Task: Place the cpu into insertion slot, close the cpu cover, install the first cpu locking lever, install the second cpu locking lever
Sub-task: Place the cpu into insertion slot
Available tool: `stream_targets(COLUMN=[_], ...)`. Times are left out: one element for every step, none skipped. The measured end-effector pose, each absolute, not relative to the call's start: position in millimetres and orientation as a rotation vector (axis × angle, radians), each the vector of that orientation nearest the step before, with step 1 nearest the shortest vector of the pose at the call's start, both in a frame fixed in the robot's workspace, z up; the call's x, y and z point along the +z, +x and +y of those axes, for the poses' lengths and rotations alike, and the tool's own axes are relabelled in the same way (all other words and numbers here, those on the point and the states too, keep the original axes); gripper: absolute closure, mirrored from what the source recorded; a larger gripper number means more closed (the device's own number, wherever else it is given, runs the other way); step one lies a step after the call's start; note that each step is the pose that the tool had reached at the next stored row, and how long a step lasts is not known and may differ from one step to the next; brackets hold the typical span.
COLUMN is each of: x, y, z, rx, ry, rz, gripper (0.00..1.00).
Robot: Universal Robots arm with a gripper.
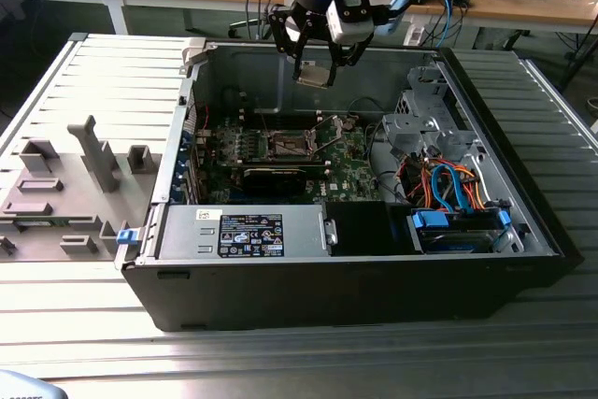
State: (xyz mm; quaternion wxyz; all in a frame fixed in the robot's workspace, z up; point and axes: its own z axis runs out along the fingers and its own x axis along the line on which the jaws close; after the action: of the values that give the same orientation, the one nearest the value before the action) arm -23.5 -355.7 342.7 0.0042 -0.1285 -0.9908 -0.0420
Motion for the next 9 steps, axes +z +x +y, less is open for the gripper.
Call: stream_targets(x=[342.7,342.7,342.7,342.7,342.7,342.7,342.7,342.7,342.7], y=[-23.5,-23.5,-23.5,-23.5,-23.5,-23.5,-23.5,-23.5,-23.5], z=[-355.7,-355.7,-355.7,-355.7,-355.7,-355.7,-355.7,-355.7,-355.7], rx=[-0.132,-0.132,-0.132,-0.132,-0.132,-0.132,-0.132,-0.132,-0.132], ry=[-0.404,-0.404,-0.405,-0.406,-0.407,-0.408,-0.410,-0.412,-0.412], rz=[-3.104,-3.104,-3.104,-3.104,-3.104,-3.104,-3.104,-3.103,-3.103], gripper=[0.45,0.45,0.45,0.45,0.45,0.45,0.45,0.45,0.45])
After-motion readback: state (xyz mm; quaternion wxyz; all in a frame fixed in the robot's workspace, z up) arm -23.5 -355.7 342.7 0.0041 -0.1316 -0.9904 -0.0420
